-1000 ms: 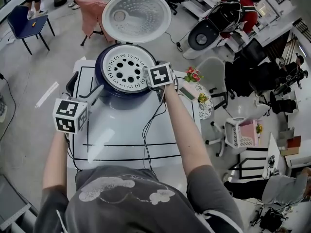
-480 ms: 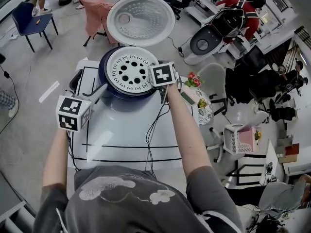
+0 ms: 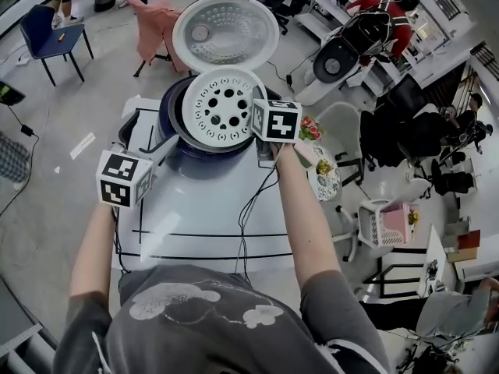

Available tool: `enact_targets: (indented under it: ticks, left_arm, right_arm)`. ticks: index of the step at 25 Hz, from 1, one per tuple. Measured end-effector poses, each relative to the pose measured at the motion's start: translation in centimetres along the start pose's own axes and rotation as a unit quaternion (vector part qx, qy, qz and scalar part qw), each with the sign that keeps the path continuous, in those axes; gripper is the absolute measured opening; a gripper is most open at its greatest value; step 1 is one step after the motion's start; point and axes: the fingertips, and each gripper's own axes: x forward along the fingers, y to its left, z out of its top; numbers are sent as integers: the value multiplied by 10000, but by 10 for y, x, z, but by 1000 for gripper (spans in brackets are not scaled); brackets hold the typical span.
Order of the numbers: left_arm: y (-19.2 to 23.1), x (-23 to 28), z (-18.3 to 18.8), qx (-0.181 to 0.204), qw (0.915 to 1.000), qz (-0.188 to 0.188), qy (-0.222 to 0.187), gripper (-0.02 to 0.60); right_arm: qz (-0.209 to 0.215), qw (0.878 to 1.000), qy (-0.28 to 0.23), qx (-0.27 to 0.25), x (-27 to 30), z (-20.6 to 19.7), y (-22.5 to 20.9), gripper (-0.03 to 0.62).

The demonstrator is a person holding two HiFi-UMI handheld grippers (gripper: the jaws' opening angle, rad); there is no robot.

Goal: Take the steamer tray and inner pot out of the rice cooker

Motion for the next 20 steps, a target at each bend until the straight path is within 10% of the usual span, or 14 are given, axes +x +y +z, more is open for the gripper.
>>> enact_targets:
  ticks: [12, 20]
  left_arm:
    - [-22, -5, 12, 93, 9999, -1, -65, 425]
    - [-27, -24, 4, 135, 9999, -23, -38, 425]
  right_arm:
    - [-21, 9933, -982, 603, -74, 44, -29, 55]
    - [-92, 9852, -1142, 1274, -144, -3, -59, 55]
